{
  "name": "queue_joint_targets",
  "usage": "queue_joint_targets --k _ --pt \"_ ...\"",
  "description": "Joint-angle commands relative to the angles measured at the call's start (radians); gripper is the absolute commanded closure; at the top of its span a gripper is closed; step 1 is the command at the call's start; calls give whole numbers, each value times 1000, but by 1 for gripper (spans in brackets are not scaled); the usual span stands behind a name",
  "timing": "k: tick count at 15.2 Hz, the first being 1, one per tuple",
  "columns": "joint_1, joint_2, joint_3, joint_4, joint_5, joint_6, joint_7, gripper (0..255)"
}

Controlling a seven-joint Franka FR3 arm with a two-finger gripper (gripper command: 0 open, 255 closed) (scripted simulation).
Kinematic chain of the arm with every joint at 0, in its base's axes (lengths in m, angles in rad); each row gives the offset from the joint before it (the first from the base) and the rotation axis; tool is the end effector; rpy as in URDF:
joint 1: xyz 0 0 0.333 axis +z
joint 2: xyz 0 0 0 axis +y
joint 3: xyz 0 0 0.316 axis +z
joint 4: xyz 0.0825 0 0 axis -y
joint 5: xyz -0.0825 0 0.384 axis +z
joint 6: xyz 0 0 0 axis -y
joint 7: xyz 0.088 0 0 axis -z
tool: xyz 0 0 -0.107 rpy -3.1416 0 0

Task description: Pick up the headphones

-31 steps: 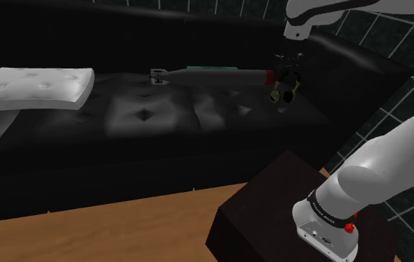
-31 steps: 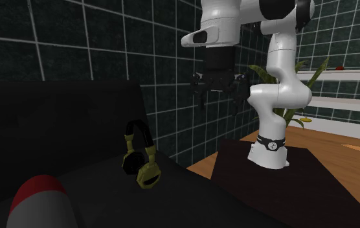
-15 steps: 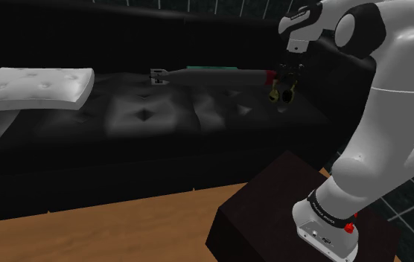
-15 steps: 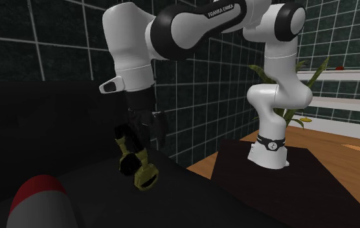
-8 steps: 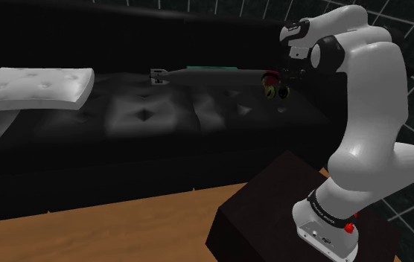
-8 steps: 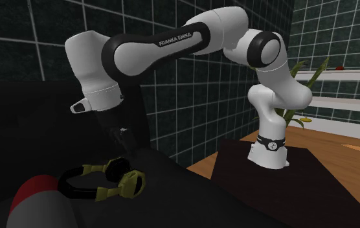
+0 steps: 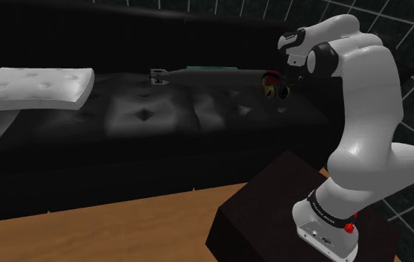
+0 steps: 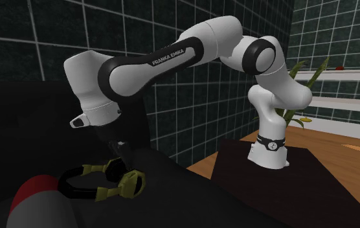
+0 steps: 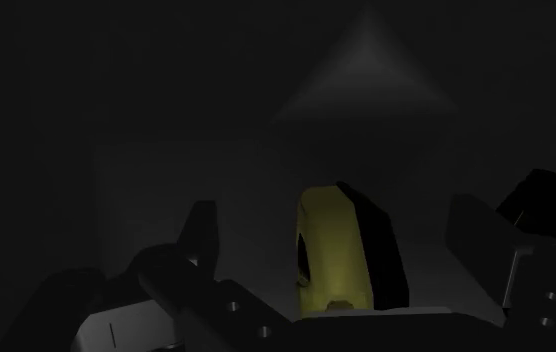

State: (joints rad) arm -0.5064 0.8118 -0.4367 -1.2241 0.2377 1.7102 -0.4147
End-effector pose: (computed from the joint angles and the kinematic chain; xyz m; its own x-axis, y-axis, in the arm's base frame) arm 0.5000 -0.5169 0.2951 0.8415 -0.4684 -0.2692 -0.4903 -0.8714 -0.0167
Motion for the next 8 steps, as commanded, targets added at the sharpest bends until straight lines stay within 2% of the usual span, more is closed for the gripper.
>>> queue_joint_targets --k 1,2,3,8 --pt "1 6 2 -7 2 13 0 0" --pt "1 6 2 -7 2 13 0 0" --pt "1 6 2 -7 2 13 0 255" --pt "1 4 1 -9 2 14 0 255"
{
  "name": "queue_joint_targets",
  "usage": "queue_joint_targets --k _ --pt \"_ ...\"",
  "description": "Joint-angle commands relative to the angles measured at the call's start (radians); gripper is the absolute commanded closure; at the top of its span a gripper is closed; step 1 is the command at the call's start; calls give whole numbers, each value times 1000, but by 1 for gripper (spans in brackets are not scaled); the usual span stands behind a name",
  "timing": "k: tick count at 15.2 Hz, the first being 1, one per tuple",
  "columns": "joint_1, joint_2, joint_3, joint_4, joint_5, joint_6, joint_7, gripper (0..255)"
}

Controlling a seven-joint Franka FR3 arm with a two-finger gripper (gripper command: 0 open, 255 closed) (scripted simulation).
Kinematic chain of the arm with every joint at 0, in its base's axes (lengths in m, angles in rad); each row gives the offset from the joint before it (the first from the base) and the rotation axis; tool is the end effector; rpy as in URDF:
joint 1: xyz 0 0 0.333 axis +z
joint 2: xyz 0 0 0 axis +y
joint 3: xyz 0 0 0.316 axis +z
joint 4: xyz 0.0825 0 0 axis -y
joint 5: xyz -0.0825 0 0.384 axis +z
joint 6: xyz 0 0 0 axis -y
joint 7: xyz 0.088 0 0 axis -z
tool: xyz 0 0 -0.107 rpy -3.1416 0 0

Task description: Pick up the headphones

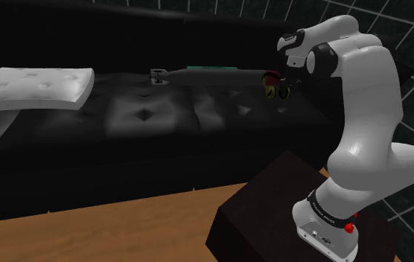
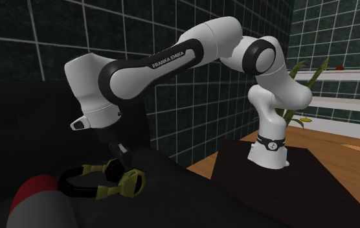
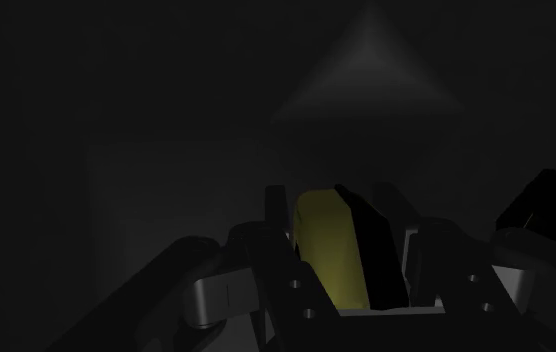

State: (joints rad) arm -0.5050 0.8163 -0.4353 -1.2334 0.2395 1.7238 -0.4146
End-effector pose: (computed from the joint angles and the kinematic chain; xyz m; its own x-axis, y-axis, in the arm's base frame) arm 0.5001 -0.5162 0.2887 0.8415 -0.4685 -0.2690 -0.4904 -0.8714 -0.0165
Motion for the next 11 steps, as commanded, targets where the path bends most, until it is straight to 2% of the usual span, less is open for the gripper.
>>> queue_joint_targets --k 1,4,11 --pt "0 0 0 0 0 0 0 255" --pt "-1 2 0 2 0 0 0 255" --pt "-2 -30 -8 44 -11 -72 3 255"
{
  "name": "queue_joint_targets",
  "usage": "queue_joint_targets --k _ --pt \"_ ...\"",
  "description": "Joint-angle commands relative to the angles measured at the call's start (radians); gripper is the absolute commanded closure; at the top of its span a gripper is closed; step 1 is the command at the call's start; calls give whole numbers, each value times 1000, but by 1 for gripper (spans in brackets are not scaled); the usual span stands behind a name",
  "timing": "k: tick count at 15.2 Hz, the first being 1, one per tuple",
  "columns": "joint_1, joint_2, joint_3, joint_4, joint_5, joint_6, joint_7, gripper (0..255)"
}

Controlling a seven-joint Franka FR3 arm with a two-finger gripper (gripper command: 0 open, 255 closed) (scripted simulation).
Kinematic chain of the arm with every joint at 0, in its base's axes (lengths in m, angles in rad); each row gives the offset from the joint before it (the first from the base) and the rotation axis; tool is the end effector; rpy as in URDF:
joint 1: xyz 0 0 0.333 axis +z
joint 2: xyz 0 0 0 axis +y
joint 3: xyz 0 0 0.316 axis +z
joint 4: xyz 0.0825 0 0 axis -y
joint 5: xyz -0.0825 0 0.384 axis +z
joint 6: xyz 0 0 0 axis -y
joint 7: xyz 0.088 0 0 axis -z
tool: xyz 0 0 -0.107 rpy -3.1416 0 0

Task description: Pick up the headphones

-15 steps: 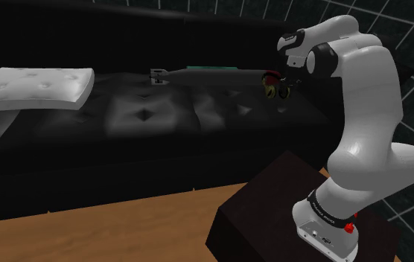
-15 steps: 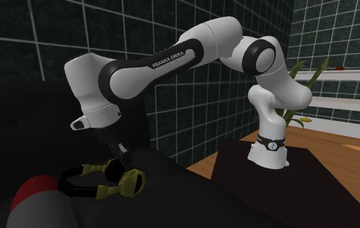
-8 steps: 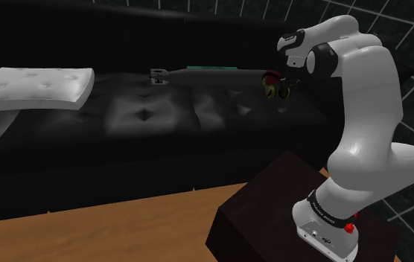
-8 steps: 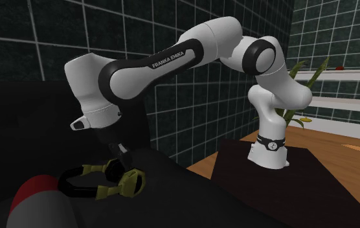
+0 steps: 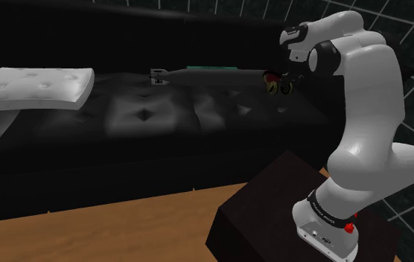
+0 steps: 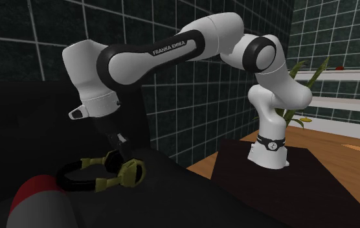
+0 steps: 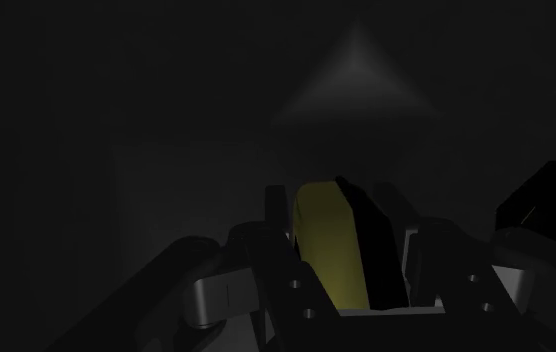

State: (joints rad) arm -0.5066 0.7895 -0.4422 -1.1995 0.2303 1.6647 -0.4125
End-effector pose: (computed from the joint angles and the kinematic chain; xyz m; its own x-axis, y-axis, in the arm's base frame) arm 0.4998 -0.5165 0.3191 0.8414 -0.4686 -0.2693 -0.4905 -0.8713 -0.0165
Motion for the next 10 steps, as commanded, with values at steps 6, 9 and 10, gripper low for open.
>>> queue_joint_targets --k 6,9,10 --pt "-6 -22 -6 61 -9 -81 4 255" --pt "-9 -27 -7 83 -11 -107 4 255" --pt "-9 -27 -7 84 -11 -107 4 255"
